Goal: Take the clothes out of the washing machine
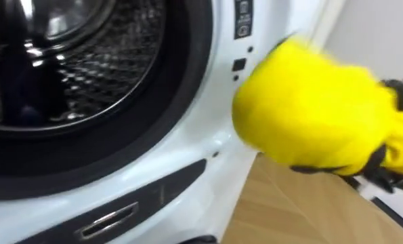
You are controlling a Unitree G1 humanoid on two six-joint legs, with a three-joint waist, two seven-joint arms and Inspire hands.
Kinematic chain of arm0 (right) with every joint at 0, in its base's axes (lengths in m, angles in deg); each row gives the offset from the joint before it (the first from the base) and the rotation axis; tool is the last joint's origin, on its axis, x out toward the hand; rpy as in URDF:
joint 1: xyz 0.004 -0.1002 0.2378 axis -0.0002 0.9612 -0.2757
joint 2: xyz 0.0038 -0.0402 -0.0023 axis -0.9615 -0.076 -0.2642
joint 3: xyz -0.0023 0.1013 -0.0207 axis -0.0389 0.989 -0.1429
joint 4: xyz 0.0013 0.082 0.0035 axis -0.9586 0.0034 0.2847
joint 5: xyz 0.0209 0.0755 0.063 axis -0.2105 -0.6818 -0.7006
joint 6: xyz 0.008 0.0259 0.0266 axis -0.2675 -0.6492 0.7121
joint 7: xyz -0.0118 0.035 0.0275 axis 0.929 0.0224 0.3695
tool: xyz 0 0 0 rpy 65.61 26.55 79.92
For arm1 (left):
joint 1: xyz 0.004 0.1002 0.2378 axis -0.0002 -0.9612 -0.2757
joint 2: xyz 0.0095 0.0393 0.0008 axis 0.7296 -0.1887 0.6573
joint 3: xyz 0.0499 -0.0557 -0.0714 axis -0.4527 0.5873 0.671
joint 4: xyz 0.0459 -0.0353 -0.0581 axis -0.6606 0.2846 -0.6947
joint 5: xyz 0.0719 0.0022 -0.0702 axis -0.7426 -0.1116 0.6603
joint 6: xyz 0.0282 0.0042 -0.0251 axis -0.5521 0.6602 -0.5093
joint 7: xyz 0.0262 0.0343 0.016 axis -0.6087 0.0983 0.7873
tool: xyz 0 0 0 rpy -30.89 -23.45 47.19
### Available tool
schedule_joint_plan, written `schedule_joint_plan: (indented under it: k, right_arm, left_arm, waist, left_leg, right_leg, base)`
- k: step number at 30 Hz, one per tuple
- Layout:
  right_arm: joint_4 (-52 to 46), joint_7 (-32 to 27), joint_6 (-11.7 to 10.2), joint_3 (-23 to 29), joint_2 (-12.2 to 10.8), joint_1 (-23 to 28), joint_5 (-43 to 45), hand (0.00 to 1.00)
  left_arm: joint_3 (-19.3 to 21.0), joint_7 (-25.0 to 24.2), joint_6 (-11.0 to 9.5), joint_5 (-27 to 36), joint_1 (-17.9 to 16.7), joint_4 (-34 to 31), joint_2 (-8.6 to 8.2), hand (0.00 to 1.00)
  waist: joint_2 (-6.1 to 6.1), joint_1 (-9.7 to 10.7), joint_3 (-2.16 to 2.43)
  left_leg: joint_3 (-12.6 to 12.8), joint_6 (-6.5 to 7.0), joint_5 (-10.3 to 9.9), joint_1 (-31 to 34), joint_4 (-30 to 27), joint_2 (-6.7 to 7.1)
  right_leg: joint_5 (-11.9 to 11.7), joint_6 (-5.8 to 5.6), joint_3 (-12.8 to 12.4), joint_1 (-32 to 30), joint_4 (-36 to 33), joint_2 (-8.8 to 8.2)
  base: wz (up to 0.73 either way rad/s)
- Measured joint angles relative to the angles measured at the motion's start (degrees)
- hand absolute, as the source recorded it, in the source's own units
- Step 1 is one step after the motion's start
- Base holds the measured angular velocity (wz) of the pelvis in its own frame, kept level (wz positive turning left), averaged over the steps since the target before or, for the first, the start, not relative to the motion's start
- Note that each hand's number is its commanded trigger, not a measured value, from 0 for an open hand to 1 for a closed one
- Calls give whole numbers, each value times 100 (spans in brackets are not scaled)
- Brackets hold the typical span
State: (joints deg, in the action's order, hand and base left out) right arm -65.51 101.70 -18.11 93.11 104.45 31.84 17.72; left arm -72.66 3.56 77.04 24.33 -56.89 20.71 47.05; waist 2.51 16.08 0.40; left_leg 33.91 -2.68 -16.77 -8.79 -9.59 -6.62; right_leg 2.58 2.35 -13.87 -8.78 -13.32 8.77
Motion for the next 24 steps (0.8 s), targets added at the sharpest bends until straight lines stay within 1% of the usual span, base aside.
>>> schedule_joint_plan:
  k: [1, 2, 3, 4, 5, 6, 8, 11, 14, 16, 17, 19, 20, 21, 22, 23, 24]
  right_arm:
    - [24, -20, -3, 3, -3, 38, -1, 100]
    - [119, -26, -4, 3, -11, 141, 1, 100]
    - [279, -36, -4, 3, -32, 210, 2, 100]
    - [375, -38, -3, 0, -35, 227, 6, 100]
    - [554, -46, -2, -1, -47, 229, 16, 100]
    - [686, -90, -2, 0, -49, 244, 17, 100]
    - [810, -168, 1, 0, -49, 285, 18, 100]
    - [1016, -241, 6, -9, -49, 308, 18, 100]
    - [1364, -407, 6, -95, -49, 331, 45, 100]
    - [1570, -472, 7, -131, -51, 331, 128, 100]
    - [1687, -495, 7, -160, -51, 325, 228, 100]
    - [1921, -555, 7, -266, -56, 321, 322, 100]
    - [2126, -567, 6, -313, -103, 318, 447, 100]
    - [2325, -612, 6, -381, -179, 317, 494, 100]
    - [2405, -631, 7, -435, -201, 318, 496, 100]
    - [2507, -633, 9, -557, -213, 318, 509, 100]
    - [2587, -617, 8, -698, -213, 308, 514, 100]
  left_arm:
    - [-1, -15, 24, -3, 2, 2, 0, 0]
    - [-1, -68, 106, 0, -11, 25, 0, 0]
    - [-1, -92, 158, 2, -1, 34, 2, 0]
    - [-16, -105, 173, 2, 24, 42, 3, 0]
    - [-38, -131, 208, 5, 28, 60, 5, 0]
    - [-49, -175, 245, 4, 50, 88, 6, 0]
    - [-103, -205, 266, 4, 84, 88, 6, 0]
    - [-248, -215, 275, 8, 151, 88, 9, 0]
    - [-464, -222, 278, 1, 202, 84, 9, 0]
    - [-482, -246, 285, -7, 235, 81, 4, 0]
    - [-490, -254, 291, 4, 236, 78, 4, 0]
    - [-571, -290, 321, 6, 260, 79, 3, 0]
    - [-660, -296, 341, 3, 272, 83, -5, 0]
    - [-739, -299, 342, 8, 285, 87, -11, 0]
    - [-778, -299, 339, 10, 286, 86, -14, 0]
    - [-849, -301, 334, 16, 299, 85, -26, 0]
    - [-947, -301, 331, 22, 300, 82, -35, 0]
  waist:
    - [-11, 27, -5]
    - [-40, 78, -5]
    - [-63, 111, -15]
    - [-76, 114, -23]
    - [-112, 99, -40]
    - [-142, 131, -59]
    - [-149, 145, -54]
    - [-164, 159, -63]
    - [-161, 144, -61]
    - [-167, 142, -54]
    - [-205, 129, -52]
    - [-240, 134, -44]
    - [-275, 125, -29]
    - [-306, 98, -24]
    - [-326, 90, -27]
    - [-370, 88, -34]
    - [-446, 68, -53]
  left_leg:
    - [55, -11, -7, -10, -5, -8]
    - [97, -26, -27, -13, -19, -27]
    - [191, -40, -45, -36, -18, -44]
    - [229, -47, -63, -50, -17, -49]
    - [294, -58, -87, -66, -19, -65]
    - [320, -57, -89, -64, -17, -58]
    - [365, -59, -96, -25, -14, -57]
    - [383, -71, -106, 50, -54, -58]
    - [410, -108, -137, 59, -87, -88]
    - [415, -108, -175, 138, -161, -118]
    - [418, -102, -186, 209, -224, -137]
    - [419, -105, -194, 224, -304, -160]
    - [420, -107, -196, 219, -309, -167]
    - [422, -108, -197, 217, -310, -169]
    - [422, -108, -197, 217, -308, -167]
    - [433, -108, -197, 217, -303, -162]
    - [423, -105, -198, 226, -302, -161]
  right_leg:
    - [0, 0, -23, -17, -16, 22]
    - [0, 0, -29, -29, -22, 46]
    - [0, 0, -59, -31, -25, 76]
    - [0, 0, -107, -35, -29, 102]
    - [0, 0, -176, -41, -29, 134]
    - [0, 0, -185, -54, -36, 135]
    - [0, 0, -216, -134, -86, 151]
    - [0, 0, -259, -245, -162, 174]
    - [-4, 10, -285, -249, -180, 214]
    - [-18, 33, -289, -302, -169, 223]
    - [-38, 59, -283, -344, -145, 220]
    - [-46, 63, -270, -345, -137, 227]
    - [-46, 63, -261, -340, -138, 231]
    - [-46, 63, -257, -340, -142, 233]
    - [-46, 63, -257, -342, -146, 233]
    - [-45, 63, -259, -350, -150, 232]
    - [-45, 63, -245, -350, -148, 225]
  base:
    - [-38]
    - [-26]
    - [-26]
    - [-32]
    - [-28]
    - [-21]
    - [-12]
    - [-10]
    - [-6]
    - [-7]
    - [-5]
    - [-2]
    - [0]
    - [0]
    - [0]
    - [0]
    - [0]
